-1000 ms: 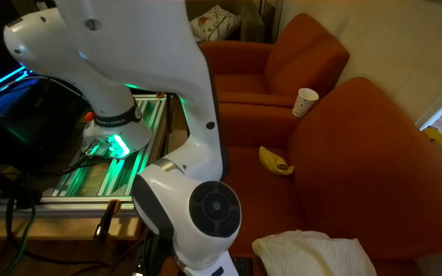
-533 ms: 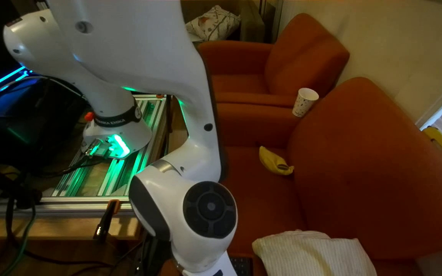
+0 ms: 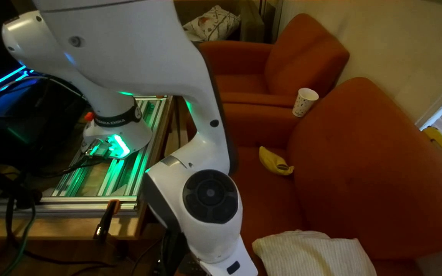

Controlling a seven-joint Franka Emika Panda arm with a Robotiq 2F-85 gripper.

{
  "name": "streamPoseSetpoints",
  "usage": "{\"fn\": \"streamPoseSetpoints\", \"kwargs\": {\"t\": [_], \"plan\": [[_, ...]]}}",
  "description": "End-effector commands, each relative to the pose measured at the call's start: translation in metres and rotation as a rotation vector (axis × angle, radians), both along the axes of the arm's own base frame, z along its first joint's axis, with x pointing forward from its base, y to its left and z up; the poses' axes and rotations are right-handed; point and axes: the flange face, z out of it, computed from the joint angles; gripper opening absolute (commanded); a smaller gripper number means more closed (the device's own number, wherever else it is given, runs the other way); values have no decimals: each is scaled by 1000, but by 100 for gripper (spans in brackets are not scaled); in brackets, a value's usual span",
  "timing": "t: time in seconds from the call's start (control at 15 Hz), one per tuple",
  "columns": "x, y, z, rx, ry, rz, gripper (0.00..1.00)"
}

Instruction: Put the yellow towel on the right armrest then put the remote control on the seat.

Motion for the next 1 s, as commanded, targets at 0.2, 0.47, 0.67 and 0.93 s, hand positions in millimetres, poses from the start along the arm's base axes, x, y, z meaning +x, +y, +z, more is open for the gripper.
{"fn": "streamPoseSetpoints", "kwargs": {"t": [0.2, 0.47, 0.67, 0.93], "plan": [[11, 8, 0, 44, -90, -24, 38], [11, 7, 0, 54, -99, -27, 26], [12, 8, 1, 65, -104, -29, 26], [23, 16, 8, 100, -147, -24, 26]]}}
